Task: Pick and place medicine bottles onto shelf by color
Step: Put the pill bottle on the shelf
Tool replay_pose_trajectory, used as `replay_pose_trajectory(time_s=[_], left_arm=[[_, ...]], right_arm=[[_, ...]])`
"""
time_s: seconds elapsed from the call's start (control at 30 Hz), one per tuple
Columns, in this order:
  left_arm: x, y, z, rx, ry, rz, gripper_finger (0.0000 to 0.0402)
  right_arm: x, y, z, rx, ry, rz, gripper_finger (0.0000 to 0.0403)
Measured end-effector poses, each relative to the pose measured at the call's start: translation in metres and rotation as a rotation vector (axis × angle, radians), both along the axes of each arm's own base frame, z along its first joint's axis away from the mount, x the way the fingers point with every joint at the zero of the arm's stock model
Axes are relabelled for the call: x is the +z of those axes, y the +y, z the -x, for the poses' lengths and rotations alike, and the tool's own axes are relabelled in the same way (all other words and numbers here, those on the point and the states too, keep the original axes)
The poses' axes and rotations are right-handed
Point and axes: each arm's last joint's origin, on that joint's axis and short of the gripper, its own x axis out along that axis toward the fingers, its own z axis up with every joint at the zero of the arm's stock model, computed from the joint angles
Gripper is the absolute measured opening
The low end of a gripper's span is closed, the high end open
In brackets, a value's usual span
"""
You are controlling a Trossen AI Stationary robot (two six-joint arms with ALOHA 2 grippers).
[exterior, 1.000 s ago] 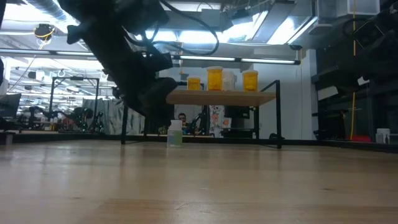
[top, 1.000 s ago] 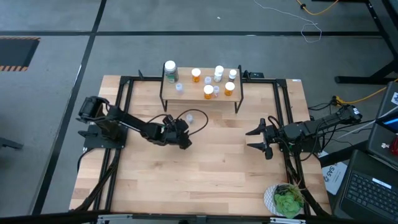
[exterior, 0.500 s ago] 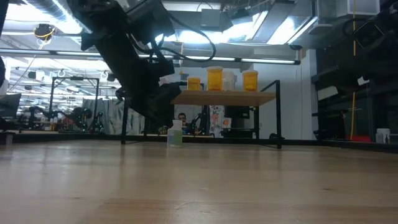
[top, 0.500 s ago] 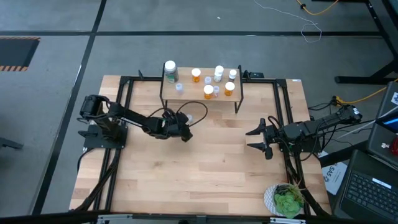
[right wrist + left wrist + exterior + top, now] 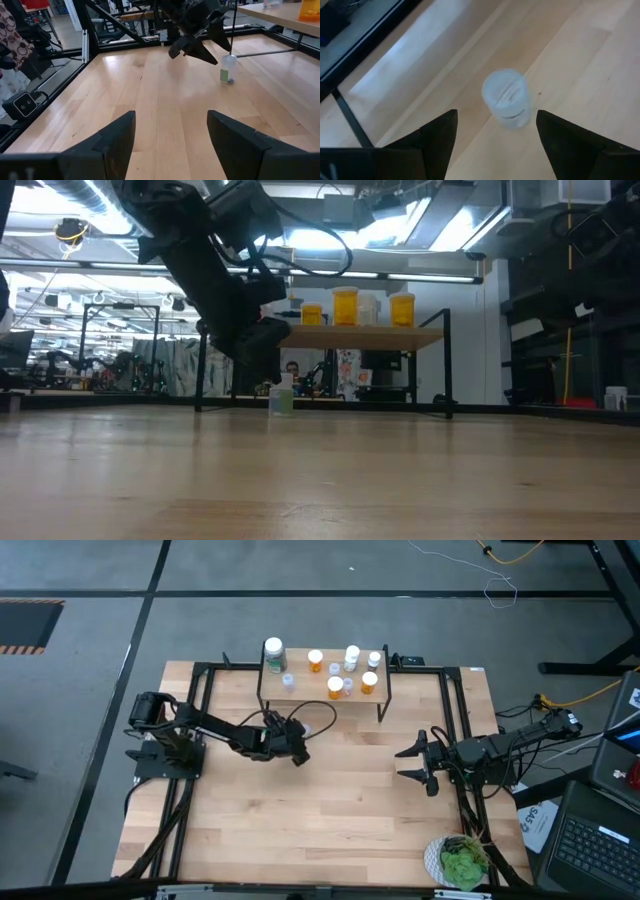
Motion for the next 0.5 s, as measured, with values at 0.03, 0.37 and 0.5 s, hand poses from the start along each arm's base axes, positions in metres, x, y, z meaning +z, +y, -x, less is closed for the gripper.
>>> replay_pose_trajectory(time_s=[0.03, 0.37, 0.5], left_arm=[[0.0, 0.0, -0.001, -0.001, -0.008, 0.0, 0.0267], [0.001, 0.009, -0.002, 0.037, -0.063, 0.064, 0.0268], [0.001, 0.013, -0.002, 0.058, -0.095, 0.117, 0.0268]], right_arm=[[0.0, 0.0, 0.0, 0.0, 0.0, 0.0, 0.0248], [0.0, 0.0, 0.0, 0.0, 0.0, 0.001, 0.0248], [0.0, 0.0, 0.0, 0.0, -0.001, 0.001, 0.0248]])
